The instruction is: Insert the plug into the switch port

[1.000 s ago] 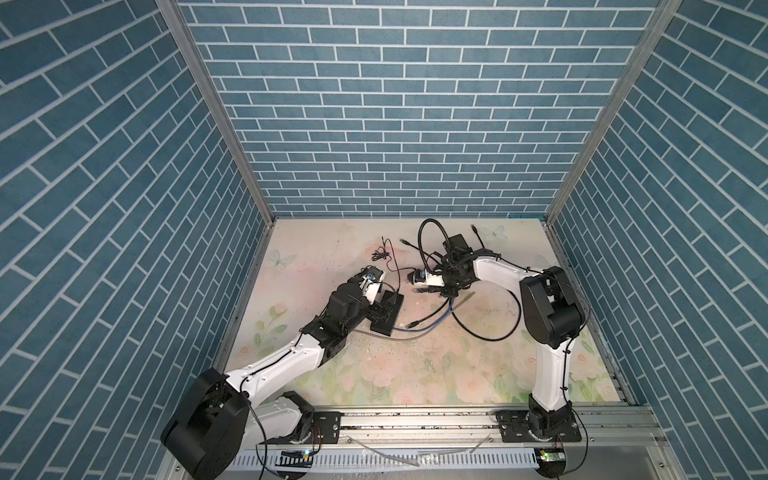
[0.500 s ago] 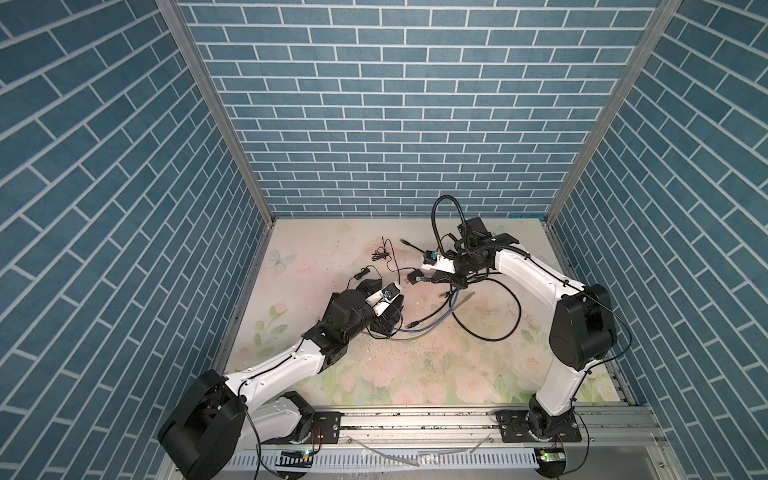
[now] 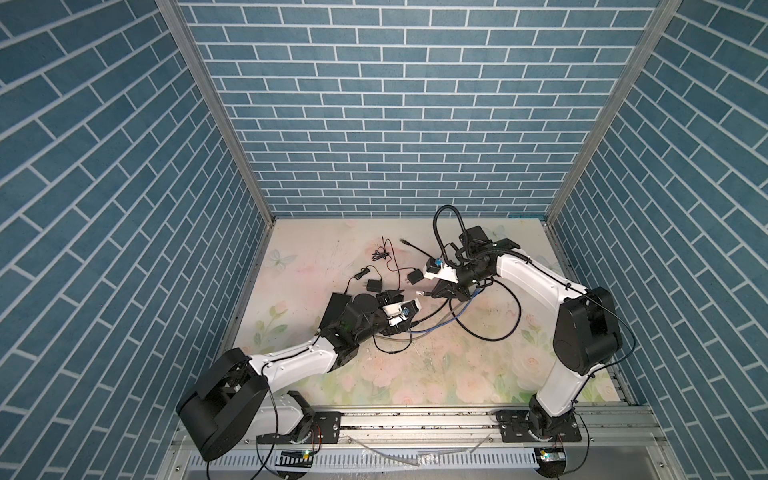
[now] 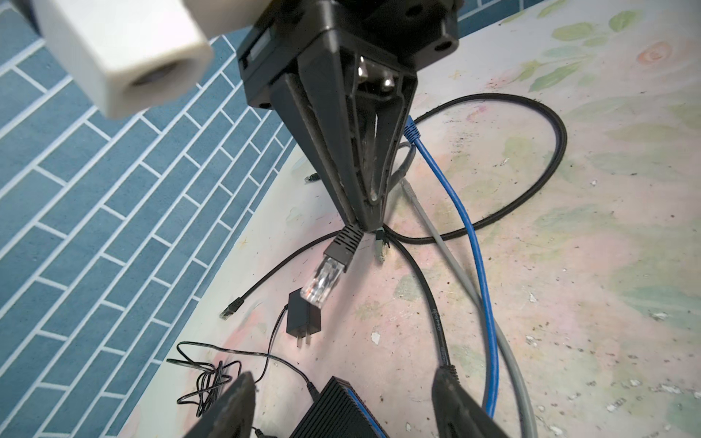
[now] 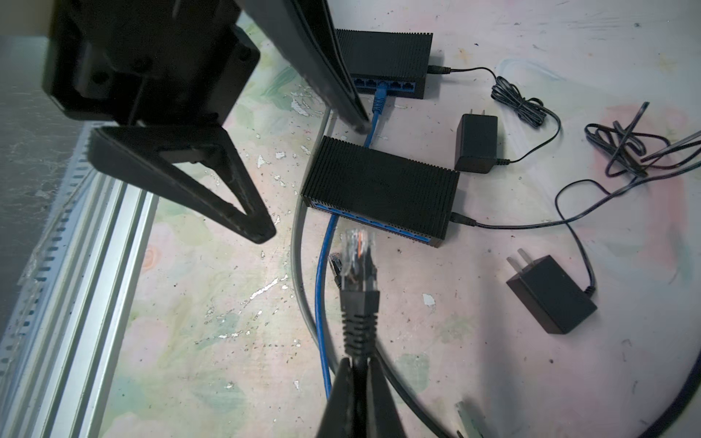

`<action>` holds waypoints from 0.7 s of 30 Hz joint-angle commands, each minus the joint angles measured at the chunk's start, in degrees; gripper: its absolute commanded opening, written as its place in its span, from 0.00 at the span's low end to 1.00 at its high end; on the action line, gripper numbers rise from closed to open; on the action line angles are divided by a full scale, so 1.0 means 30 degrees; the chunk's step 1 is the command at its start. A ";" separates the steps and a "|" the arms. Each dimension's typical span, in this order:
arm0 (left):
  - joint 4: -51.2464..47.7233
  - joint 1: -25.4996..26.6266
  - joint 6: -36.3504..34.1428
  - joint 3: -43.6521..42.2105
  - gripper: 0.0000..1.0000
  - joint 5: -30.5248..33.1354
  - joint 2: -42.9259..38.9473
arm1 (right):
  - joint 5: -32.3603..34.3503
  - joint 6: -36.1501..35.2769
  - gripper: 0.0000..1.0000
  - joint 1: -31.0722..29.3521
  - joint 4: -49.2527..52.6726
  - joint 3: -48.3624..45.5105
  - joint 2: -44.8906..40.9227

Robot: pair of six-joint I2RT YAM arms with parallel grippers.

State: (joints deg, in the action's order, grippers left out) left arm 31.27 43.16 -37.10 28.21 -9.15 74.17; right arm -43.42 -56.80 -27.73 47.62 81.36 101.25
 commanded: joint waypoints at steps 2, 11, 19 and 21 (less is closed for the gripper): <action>0.0438 0.0131 -0.1138 0.0691 0.61 -0.0429 0.0397 | -0.1309 -0.0590 0.00 0.0000 0.1564 -0.0223 0.0188; -0.0042 0.0118 -0.1597 0.2114 0.52 -0.1681 0.1390 | -0.1774 -0.1047 0.00 -0.0020 0.1576 -0.0717 0.0120; -0.1010 0.0124 -0.2036 0.2814 0.39 -0.2408 0.2097 | -0.1700 -0.1322 0.00 -0.0018 0.1575 -0.0790 0.0102; -0.0952 0.0116 -0.2097 0.2843 0.37 -0.2364 0.2217 | -0.1706 -0.1352 0.00 -0.0017 0.1532 -0.0783 0.0128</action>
State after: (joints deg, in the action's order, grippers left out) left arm 29.41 43.29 -42.74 35.59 -15.14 80.01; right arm -46.57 -57.49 -27.73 49.95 80.49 101.25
